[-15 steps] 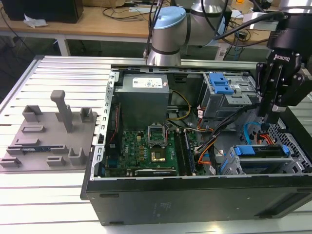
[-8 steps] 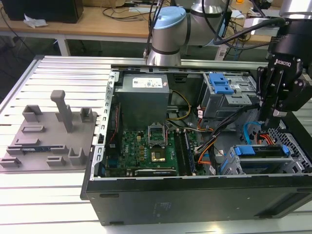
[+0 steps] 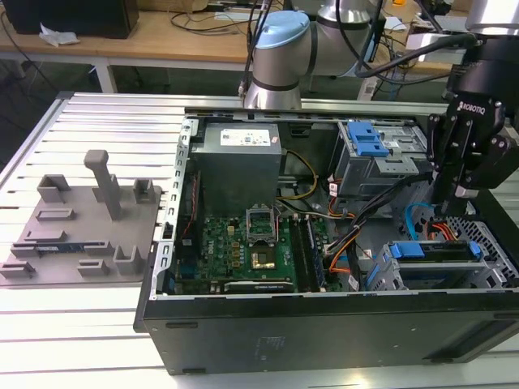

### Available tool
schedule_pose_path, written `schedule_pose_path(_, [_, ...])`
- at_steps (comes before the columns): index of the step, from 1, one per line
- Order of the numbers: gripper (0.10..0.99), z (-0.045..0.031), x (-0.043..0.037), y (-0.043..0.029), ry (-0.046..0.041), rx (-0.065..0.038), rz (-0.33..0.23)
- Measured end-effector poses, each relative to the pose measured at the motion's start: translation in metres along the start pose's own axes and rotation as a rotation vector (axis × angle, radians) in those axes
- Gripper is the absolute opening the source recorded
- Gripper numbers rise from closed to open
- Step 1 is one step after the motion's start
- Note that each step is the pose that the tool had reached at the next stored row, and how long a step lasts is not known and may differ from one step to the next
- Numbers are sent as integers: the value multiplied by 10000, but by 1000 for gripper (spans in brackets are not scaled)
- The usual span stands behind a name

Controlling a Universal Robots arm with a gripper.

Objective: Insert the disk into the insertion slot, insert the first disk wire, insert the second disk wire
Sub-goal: 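Insert the second disk wire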

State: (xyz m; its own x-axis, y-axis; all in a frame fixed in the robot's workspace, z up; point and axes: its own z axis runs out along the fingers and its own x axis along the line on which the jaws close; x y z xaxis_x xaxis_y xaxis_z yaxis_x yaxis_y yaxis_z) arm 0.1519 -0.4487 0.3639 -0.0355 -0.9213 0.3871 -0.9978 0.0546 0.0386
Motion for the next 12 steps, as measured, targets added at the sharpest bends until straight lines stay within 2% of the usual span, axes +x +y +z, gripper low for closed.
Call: schedule_pose_path(12, [361, 42, -15, -1, 9, 74, -176])
